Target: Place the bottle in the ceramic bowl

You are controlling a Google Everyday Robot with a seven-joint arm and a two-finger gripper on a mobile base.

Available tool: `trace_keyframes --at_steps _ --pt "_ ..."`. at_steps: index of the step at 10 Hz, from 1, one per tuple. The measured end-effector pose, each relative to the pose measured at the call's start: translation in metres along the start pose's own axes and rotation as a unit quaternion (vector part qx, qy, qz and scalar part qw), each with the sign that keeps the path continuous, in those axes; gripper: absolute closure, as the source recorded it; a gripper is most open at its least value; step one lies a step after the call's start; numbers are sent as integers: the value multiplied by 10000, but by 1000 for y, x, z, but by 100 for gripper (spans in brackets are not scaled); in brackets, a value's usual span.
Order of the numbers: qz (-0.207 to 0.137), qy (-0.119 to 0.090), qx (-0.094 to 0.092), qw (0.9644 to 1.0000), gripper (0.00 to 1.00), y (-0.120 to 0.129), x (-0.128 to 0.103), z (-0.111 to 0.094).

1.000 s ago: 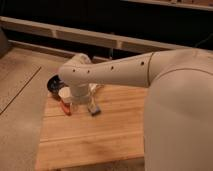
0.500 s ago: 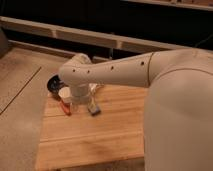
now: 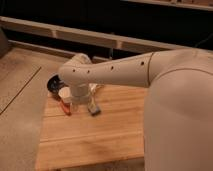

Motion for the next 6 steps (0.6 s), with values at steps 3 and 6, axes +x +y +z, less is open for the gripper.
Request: trace_keyframes --at_steps 3,6 --pt "0 -7 1 10000 35 0 0 0" --pt "188 -368 -295 9987 35 3 -21 -13"
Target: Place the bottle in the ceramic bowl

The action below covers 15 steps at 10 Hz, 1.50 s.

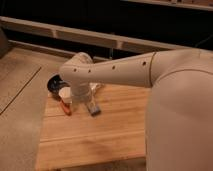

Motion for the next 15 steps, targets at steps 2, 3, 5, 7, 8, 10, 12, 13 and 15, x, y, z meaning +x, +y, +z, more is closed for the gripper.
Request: trace_keyframes --at_steps 2,3,5,7,8,10,12,13,15 --pt "214 -504 -456 9975 35 -3 -34 -22" --pt "259 -734 -594 9952 35 -10 -47 -35" --pt "288 -838 -630 9941 35 -16 -53 -41" --pt "265 -825 -639 9942 35 -13 -52 -41" --pt "294 -813 -585 9945 35 -17 -53 -37" --pt "372 -900 -418 9944 35 -26 -67 -34" --pt "365 -1076 -272 9931 35 -32 -88 -36" --pt "397 -1133 -209 9925 35 -38 -98 -34" --pt "497 -1200 -191 9913 35 -50 -116 -28"
